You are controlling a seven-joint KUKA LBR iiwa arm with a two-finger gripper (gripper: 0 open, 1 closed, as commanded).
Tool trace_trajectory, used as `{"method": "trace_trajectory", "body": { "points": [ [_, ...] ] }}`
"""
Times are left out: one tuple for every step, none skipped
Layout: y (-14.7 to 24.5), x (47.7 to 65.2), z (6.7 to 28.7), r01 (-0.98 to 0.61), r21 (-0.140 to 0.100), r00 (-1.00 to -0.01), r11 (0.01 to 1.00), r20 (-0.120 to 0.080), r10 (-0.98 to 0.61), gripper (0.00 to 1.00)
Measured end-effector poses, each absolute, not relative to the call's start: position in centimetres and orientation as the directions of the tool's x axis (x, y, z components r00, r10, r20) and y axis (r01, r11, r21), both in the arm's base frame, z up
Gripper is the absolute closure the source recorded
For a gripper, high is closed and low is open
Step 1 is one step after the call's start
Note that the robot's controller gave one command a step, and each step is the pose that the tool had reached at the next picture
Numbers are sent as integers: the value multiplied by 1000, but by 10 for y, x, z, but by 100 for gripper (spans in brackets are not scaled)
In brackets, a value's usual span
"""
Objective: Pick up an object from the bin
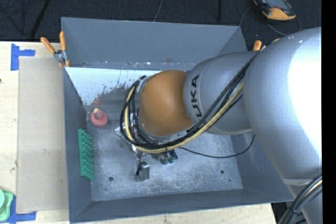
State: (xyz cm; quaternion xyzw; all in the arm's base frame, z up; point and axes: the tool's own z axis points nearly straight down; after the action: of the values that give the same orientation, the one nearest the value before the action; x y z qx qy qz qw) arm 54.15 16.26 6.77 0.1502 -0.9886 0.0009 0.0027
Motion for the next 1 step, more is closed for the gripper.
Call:
{"method": "trace_trajectory", "body": {
  "points": [
    [241, 555, 70, -337, 4, -941, 941, -3, -337, 0]
  ]
}}
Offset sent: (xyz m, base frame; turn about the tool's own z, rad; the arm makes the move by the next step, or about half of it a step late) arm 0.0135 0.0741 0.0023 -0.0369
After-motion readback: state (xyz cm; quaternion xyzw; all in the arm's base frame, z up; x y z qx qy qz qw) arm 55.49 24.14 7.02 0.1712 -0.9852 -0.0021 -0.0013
